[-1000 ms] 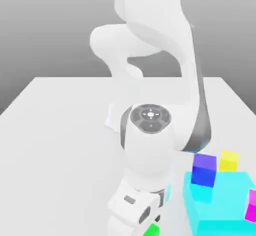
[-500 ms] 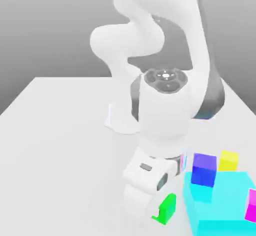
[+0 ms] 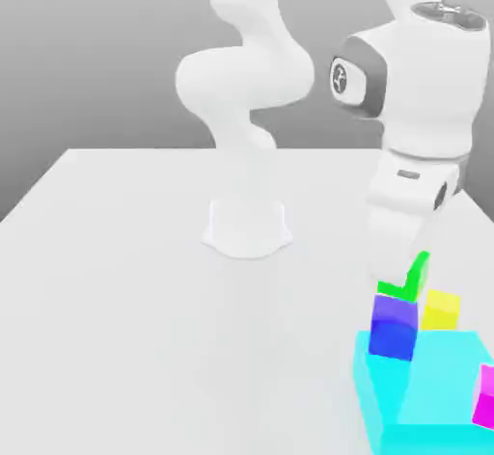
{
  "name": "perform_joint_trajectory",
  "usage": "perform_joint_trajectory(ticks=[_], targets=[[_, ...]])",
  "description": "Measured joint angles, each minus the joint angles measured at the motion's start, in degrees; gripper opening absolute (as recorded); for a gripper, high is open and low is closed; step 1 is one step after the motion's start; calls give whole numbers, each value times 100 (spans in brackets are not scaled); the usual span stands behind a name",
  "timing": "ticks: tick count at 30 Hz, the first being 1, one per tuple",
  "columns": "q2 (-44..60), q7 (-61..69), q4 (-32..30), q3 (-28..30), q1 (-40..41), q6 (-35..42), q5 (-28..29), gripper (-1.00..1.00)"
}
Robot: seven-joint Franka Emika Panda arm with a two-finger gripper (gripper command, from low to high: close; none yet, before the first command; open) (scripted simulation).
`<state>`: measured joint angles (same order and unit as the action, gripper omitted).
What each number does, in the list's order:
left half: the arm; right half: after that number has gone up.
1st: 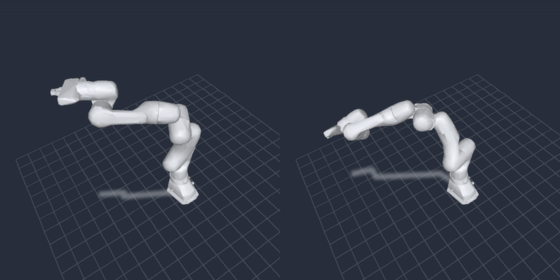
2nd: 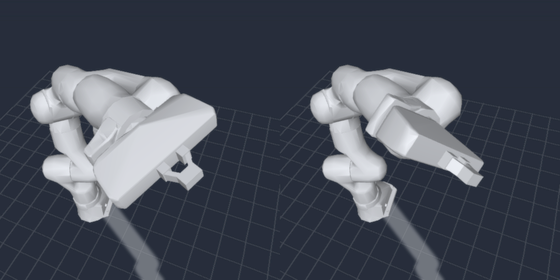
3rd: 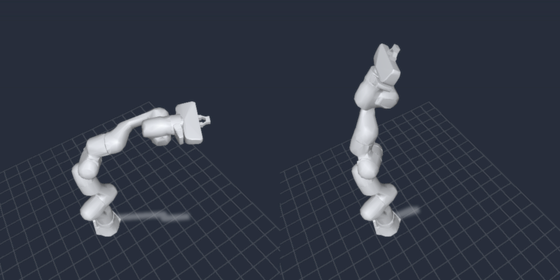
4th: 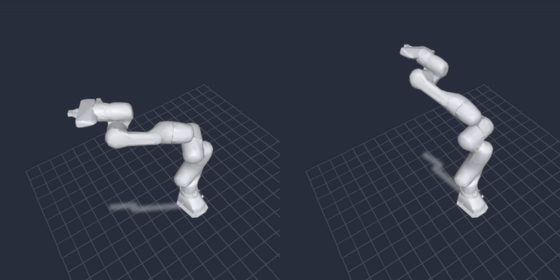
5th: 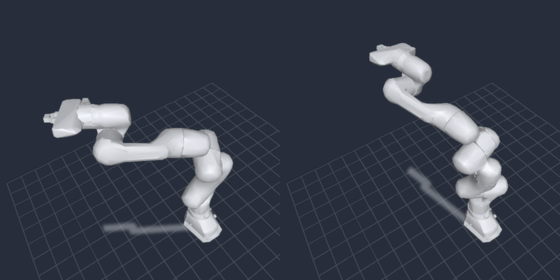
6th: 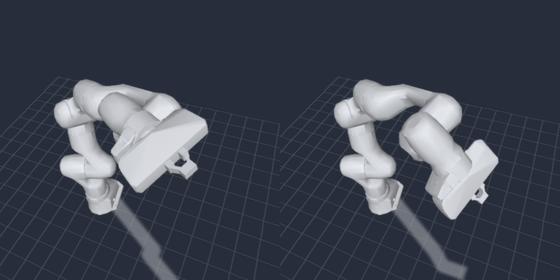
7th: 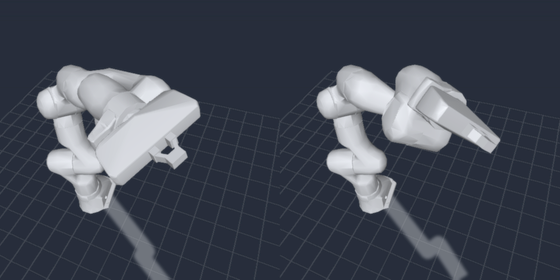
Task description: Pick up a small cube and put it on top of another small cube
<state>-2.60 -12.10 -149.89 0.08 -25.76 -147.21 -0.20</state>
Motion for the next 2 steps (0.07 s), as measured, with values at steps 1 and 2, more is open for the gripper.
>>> perform_joint_trajectory(ticks=[1,2], targets=[[0,0,0,0,-11,0,0,100],[0,0,0,0,-13,0,0,100]])
